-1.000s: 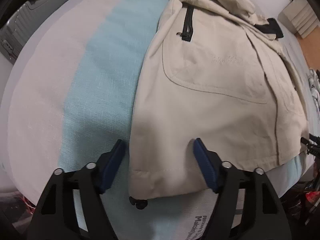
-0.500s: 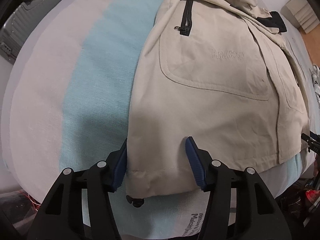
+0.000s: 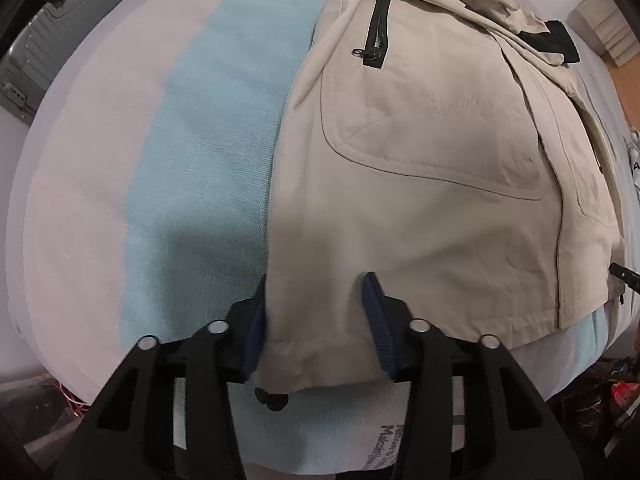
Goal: Fold large clothes
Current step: 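Grasp the cream jacket hem with both grippers, then lift the hem with both grippers and carry it over the jacket body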
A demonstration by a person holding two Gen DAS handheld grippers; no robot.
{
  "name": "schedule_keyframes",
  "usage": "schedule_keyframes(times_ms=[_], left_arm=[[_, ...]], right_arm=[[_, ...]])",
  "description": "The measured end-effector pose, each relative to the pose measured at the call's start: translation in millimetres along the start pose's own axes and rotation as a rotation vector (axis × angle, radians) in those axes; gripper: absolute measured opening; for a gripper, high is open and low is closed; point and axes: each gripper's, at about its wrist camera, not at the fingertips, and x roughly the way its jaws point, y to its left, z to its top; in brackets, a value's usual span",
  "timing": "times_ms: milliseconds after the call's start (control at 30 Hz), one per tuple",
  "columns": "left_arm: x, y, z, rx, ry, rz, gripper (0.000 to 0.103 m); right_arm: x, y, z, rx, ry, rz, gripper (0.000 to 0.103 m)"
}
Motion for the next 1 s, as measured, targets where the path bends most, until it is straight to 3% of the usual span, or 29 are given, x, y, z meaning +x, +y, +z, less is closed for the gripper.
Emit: schedule_keyframes(times_ms=[100, 233, 367, 467, 667, 767, 933, 1000], left_arm=[[-4.5, -1.0, -1.6, 0.008, 0.006, 0.007, 0.029], [-4.6, 1.3, -1.2, 0.012, 0.015, 0.013, 0.017], [0.8, 0.9, -0.6, 0.024, 0.027, 0.022, 0.017], [5.9, 1.8, 0.0, 0.028, 0.03, 0.039, 0.023], [9.6, 4.8, 0.7, 0.01, 0.041, 0.041, 0.026], [8.4, 4.4, 1.5, 0.026, 0.044, 0.037, 0.021], [0.0, -5.7, 2.2, 0.054, 0.041, 0.037, 0.005], [-5.7, -8.6, 2.7, 0.071, 0.036, 0.039, 0.004]], right_arm=[[-2.3, -1.6, 2.2, -0.009, 0.006, -0.012, 0.014], [-5.1, -3.7, 1.4, -0.009, 0.017, -0.023, 0.012], [0.2, -2.4, 3.3, -0.019, 0.026, -0.045, 0.016], [4.4, -1.0, 5.5, -0.008, 0.032, -0.056, 0.018], [12.2, 12.3, 16.9, -0.035, 0.045, -0.086, 0.016], [12.0, 14.3, 18.0, -0.043, 0.053, -0.084, 0.012], [2.2, 20.2, 11.3, -0.044, 0.058, -0.094, 0.006], [3.2, 24.5, 12.7, -0.031, 0.066, -0.081, 0.005]])
